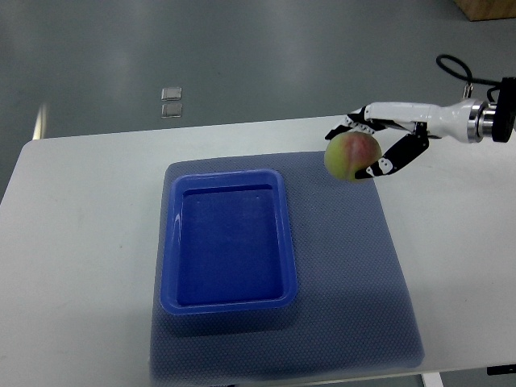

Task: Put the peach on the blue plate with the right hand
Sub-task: 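Carry the held peach over the blue tray and lower it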

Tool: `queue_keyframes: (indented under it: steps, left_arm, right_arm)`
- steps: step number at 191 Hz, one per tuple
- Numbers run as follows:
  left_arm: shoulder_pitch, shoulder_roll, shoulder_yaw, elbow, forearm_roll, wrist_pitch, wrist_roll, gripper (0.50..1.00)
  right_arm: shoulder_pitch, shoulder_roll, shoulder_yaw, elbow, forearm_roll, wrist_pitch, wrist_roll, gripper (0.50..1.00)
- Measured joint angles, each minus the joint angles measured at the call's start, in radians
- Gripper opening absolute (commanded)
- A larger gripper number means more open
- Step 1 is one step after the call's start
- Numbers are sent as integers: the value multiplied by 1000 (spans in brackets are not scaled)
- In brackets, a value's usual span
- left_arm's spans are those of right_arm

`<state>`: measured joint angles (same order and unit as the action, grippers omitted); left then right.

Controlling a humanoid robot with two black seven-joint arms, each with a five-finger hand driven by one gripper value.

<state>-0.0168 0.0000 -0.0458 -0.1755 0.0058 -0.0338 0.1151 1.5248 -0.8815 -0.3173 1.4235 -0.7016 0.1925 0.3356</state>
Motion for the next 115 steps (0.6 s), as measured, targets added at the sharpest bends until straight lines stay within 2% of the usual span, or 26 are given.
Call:
queue_keyframes:
  steps: [43,84,115]
  left_arm:
    - [0,0,0,-3,0,-2,0,1000]
    - [0,0,0,-15,0,-2,0,1000]
    - [0,0,1,-35,1,-1,0,1000]
  right_arm:
    - [86,37,-3,-33,73,17,-6,500]
    - [102,266,-24,-162,164,13,-13,500]
    - [87,482,-70,-287,191,2,-15,500]
